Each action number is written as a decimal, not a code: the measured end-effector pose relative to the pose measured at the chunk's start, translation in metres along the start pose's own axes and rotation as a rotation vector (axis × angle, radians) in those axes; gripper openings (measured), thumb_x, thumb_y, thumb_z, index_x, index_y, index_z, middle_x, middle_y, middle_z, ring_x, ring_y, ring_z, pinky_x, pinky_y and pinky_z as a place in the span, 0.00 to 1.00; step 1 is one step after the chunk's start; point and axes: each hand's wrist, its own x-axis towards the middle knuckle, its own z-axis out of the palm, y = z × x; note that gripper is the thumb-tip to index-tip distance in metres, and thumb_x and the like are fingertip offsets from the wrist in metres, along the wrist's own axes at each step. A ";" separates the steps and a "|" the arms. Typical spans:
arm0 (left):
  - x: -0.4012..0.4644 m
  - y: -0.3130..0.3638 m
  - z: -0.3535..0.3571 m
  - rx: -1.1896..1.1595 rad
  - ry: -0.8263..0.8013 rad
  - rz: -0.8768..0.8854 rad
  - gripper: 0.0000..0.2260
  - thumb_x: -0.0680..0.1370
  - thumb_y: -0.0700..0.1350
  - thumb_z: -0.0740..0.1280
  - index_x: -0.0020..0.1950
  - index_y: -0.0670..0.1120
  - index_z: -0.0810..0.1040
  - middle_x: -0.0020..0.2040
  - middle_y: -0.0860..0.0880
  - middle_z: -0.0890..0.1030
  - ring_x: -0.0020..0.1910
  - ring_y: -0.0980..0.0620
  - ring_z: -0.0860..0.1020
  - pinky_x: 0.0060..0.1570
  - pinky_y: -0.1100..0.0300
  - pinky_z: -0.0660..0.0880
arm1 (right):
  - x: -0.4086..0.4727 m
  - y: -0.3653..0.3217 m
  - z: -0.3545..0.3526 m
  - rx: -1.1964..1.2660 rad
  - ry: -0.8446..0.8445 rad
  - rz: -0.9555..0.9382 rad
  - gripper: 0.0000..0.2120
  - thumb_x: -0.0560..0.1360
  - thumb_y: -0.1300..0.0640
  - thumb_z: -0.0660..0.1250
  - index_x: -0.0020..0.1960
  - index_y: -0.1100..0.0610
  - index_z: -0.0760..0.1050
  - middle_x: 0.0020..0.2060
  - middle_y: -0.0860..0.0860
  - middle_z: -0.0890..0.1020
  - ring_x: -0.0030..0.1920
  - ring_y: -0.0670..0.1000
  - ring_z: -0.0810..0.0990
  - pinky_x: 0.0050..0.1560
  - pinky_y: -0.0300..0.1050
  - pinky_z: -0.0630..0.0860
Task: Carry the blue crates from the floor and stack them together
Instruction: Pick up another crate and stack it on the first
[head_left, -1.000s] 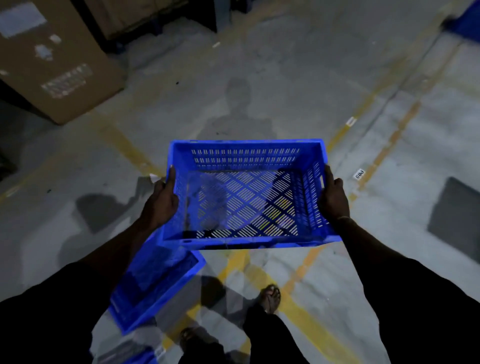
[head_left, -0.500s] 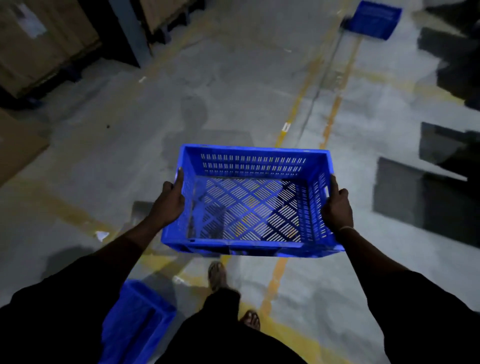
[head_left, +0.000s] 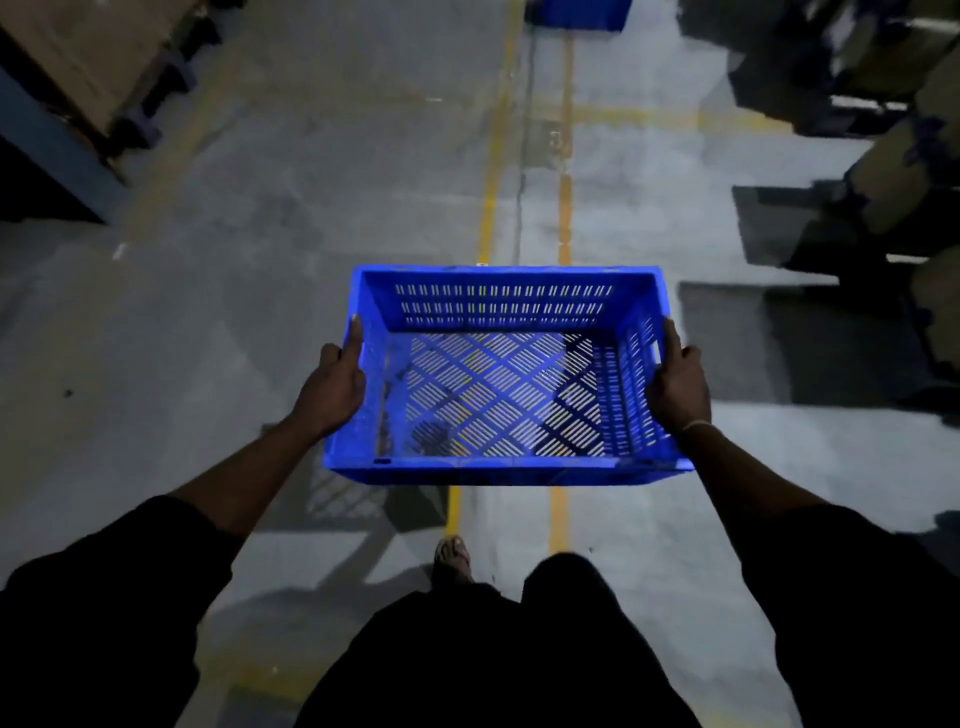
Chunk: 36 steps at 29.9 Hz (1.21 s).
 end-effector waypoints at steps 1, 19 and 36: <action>0.025 0.005 -0.003 0.000 -0.003 0.017 0.36 0.81 0.41 0.60 0.82 0.53 0.42 0.53 0.37 0.67 0.33 0.36 0.74 0.38 0.45 0.74 | 0.016 -0.001 0.000 0.015 0.008 0.019 0.37 0.76 0.63 0.61 0.81 0.47 0.52 0.56 0.64 0.69 0.42 0.66 0.76 0.42 0.52 0.73; 0.457 0.154 0.014 0.017 -0.005 0.096 0.34 0.82 0.40 0.59 0.82 0.55 0.45 0.55 0.38 0.68 0.33 0.38 0.72 0.37 0.46 0.74 | 0.421 0.011 -0.069 0.064 0.008 0.121 0.37 0.76 0.62 0.62 0.81 0.46 0.54 0.59 0.65 0.74 0.51 0.69 0.78 0.49 0.58 0.76; 0.873 0.199 0.006 -0.057 0.061 0.127 0.35 0.81 0.39 0.60 0.82 0.54 0.44 0.51 0.40 0.68 0.36 0.36 0.73 0.39 0.45 0.74 | 0.827 -0.084 -0.060 0.030 0.055 0.146 0.37 0.78 0.62 0.62 0.81 0.44 0.51 0.55 0.61 0.70 0.36 0.59 0.72 0.38 0.49 0.71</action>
